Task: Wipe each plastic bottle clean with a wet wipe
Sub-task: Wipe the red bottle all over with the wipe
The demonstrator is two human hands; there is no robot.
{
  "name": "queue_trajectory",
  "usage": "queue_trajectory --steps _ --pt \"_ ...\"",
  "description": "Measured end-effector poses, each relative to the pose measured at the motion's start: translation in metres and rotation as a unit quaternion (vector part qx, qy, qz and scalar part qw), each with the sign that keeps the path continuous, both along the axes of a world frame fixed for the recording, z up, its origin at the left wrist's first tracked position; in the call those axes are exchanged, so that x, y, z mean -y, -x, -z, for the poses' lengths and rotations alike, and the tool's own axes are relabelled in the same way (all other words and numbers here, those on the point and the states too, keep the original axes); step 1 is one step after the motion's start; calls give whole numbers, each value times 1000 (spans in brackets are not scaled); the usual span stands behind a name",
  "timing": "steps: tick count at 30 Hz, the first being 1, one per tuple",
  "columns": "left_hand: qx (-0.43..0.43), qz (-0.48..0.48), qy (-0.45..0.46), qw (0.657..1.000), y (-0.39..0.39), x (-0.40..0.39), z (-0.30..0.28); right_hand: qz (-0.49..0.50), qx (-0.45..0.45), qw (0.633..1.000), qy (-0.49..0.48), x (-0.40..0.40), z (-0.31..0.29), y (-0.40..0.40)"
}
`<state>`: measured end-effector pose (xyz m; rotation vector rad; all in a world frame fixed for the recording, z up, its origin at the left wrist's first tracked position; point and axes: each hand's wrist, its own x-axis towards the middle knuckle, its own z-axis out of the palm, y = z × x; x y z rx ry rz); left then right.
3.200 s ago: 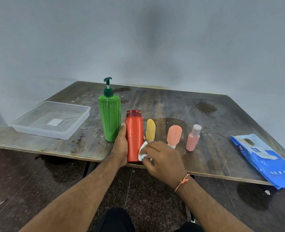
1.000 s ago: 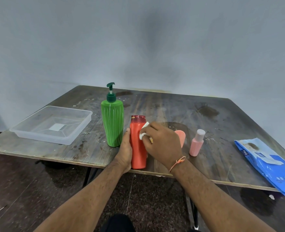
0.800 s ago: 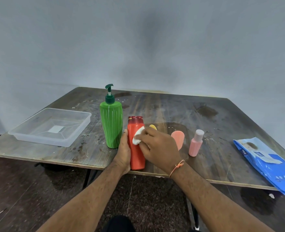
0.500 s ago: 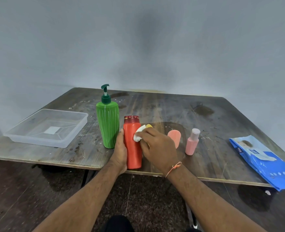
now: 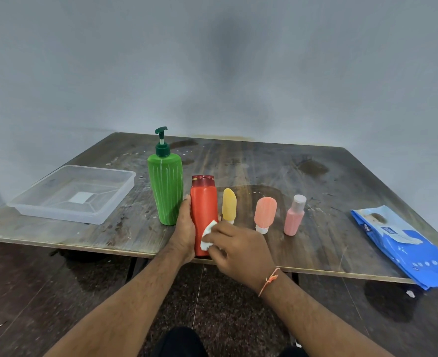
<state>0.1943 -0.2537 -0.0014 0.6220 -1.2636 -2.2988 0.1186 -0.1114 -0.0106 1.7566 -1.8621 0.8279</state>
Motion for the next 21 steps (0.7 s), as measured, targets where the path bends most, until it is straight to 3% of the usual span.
queue_trajectory --steps 5,9,12,15,17,21 --pt "-19 14 3 1000 1 4 6 11 31 999 -4 -12 11 1" --pt "-26 -3 19 999 1 1 6 -19 149 987 -61 -17 0 2" --pt "-20 -21 41 999 1 -1 5 -98 343 928 -108 -20 -13 14" --pt "-19 -29 48 998 1 -1 6 -87 526 842 -87 -25 -16 24" --pt "-26 -23 48 998 1 0 6 -71 579 809 -70 -29 -12 25" --pt "-57 -17 66 996 2 4 6 -62 591 802 -61 -27 -10 26"
